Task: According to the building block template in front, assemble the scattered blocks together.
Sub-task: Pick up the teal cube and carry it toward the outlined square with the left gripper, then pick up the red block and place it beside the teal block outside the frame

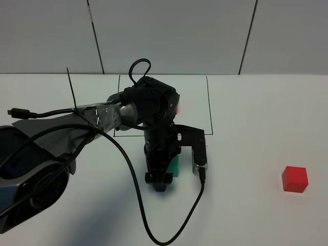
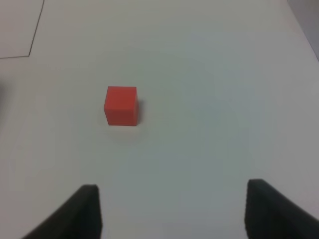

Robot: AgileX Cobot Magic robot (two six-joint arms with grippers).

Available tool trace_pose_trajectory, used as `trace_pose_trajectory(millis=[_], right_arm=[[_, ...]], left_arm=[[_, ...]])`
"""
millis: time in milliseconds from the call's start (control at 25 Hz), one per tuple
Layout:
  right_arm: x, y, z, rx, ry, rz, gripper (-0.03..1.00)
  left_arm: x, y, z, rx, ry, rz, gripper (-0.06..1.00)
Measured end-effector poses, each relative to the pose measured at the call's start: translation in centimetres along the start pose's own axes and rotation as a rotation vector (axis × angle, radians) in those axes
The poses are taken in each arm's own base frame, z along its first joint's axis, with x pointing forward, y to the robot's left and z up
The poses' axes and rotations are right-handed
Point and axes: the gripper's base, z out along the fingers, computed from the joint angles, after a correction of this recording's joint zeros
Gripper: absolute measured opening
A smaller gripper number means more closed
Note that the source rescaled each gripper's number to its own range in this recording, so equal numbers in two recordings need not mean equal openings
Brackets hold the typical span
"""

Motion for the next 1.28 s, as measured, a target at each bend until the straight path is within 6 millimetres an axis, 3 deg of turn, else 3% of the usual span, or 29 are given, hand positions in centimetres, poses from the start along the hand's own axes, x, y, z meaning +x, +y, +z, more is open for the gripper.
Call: trace_pose_trajectory(millis=[320,640,960,1280], right_arm=[[0.0,0.0,0.0,0.0,0.0,0.0,0.56],[0.0,0.0,0.0,0.0,0.0,0.0,0.56],[0.0,0.0,0.0,0.0,0.0,0.0,0.56],[0.0,0.0,0.0,0.0,0.0,0.0,0.56]], left_arm=[[0.0,-0.3,-3.3,-0.046,-0.037,-0.107,1.0],[0.5,-0.8,-7.4,-0.089,-0.093,-0.387,1.0],[4.3,0.1,-10.7,-0.083,-0.103,-0.656,0.99],[7.2,0.6,-13.3,-0.099,-0.136,-0.768,0.98]])
